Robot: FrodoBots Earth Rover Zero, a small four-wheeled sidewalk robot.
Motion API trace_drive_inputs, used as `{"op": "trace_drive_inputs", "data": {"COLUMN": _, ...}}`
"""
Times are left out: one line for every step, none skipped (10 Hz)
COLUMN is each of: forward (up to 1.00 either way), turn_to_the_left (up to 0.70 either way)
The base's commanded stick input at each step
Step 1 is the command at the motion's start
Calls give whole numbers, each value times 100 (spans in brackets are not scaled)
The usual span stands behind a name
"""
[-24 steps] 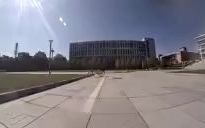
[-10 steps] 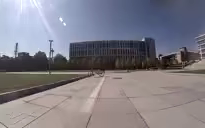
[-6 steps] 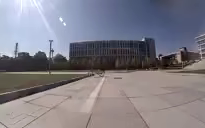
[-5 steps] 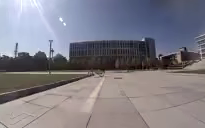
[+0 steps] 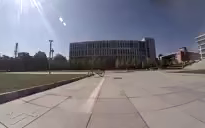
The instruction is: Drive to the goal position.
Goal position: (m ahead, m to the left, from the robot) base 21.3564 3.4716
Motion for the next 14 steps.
{"op": "trace_drive_inputs", "data": {"forward": 6, "turn_to_the_left": 0}}
{"op": "trace_drive_inputs", "data": {"forward": 6, "turn_to_the_left": 0}}
{"op": "trace_drive_inputs", "data": {"forward": 6, "turn_to_the_left": 0}}
{"op": "trace_drive_inputs", "data": {"forward": 6, "turn_to_the_left": 0}}
{"op": "trace_drive_inputs", "data": {"forward": 6, "turn_to_the_left": 0}}
{"op": "trace_drive_inputs", "data": {"forward": 6, "turn_to_the_left": 0}}
{"op": "trace_drive_inputs", "data": {"forward": 6, "turn_to_the_left": 0}}
{"op": "trace_drive_inputs", "data": {"forward": 6, "turn_to_the_left": 0}}
{"op": "trace_drive_inputs", "data": {"forward": 6, "turn_to_the_left": 0}}
{"op": "trace_drive_inputs", "data": {"forward": 6, "turn_to_the_left": 0}}
{"op": "trace_drive_inputs", "data": {"forward": 6, "turn_to_the_left": 0}}
{"op": "trace_drive_inputs", "data": {"forward": 6, "turn_to_the_left": 0}}
{"op": "trace_drive_inputs", "data": {"forward": 6, "turn_to_the_left": 0}}
{"op": "trace_drive_inputs", "data": {"forward": 6, "turn_to_the_left": 0}}
